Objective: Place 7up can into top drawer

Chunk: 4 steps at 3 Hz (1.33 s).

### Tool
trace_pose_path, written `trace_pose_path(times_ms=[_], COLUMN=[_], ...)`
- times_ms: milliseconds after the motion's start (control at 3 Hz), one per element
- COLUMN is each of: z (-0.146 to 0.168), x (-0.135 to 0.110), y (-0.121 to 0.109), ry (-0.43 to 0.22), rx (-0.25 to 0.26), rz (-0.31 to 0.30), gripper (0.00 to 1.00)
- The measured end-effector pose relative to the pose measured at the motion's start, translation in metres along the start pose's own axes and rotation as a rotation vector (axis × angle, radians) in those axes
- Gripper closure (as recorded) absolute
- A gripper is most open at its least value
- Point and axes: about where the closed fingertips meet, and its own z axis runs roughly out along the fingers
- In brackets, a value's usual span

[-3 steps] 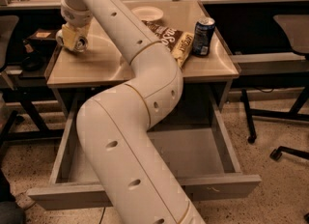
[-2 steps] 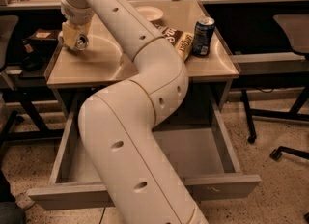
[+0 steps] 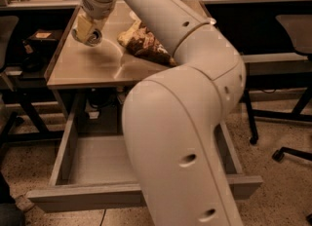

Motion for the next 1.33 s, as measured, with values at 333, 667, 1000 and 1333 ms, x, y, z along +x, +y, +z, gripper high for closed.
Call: trace_pose_path(times_ms=[333, 667, 1000, 1333], z=[-0.029, -0.03, -0.052, -0.081], x=[0.038, 0.034, 0.042, 0.069], y=[0.006, 0.004, 0.003, 0.012], ry=[-0.083, -0.092, -0.104, -0.116], rx=[0.013, 0.011, 0.019, 0.035], rz=[0.075, 0.063, 0.045, 0.067], gripper=[1.0, 1.0, 1.0, 1.0])
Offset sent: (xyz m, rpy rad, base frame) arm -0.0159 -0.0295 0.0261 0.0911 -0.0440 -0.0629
